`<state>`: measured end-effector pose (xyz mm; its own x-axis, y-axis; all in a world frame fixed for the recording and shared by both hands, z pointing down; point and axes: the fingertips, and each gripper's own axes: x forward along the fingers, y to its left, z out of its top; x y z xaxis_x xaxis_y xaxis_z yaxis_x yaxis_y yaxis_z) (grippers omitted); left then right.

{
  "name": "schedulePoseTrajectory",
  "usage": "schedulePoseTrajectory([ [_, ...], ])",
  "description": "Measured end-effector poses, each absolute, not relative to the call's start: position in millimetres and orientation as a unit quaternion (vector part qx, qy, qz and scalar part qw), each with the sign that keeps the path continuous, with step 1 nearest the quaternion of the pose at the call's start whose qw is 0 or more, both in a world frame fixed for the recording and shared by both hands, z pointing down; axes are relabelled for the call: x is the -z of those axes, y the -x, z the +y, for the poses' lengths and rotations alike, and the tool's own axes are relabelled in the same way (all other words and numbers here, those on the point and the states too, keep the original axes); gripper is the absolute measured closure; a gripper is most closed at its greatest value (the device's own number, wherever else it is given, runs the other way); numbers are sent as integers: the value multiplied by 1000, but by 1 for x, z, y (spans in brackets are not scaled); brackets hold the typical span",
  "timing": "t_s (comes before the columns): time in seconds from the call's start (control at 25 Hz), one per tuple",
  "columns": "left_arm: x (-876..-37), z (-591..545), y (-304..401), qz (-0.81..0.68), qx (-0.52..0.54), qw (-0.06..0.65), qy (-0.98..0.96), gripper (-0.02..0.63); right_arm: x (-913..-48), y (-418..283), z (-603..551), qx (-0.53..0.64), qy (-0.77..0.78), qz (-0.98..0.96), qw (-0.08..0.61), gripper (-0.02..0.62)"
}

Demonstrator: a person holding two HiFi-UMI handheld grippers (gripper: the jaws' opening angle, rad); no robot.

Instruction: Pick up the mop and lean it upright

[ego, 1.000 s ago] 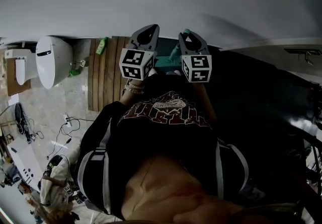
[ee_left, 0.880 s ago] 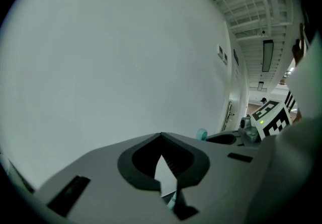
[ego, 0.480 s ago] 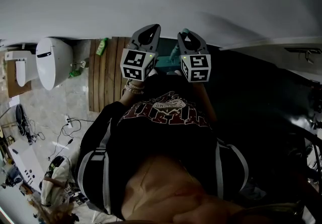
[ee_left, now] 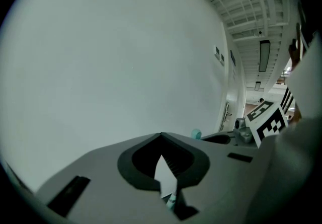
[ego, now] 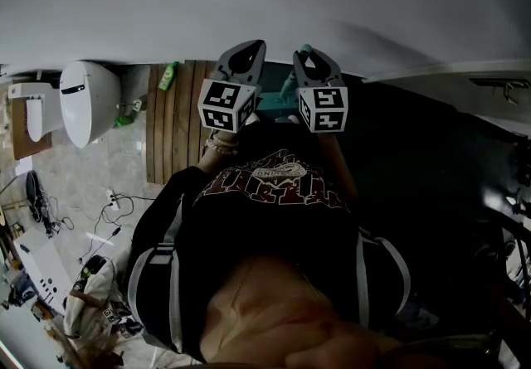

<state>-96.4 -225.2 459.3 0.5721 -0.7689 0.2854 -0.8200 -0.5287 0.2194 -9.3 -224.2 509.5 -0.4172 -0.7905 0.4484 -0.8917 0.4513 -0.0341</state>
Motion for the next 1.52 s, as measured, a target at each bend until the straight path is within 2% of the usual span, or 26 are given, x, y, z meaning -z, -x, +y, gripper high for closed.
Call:
schedulePoseTrajectory([
  [1.52,-449,-232,116,-486,-75,157,-857,566,-532,2,-325,-138,-524,-818,194,482],
])
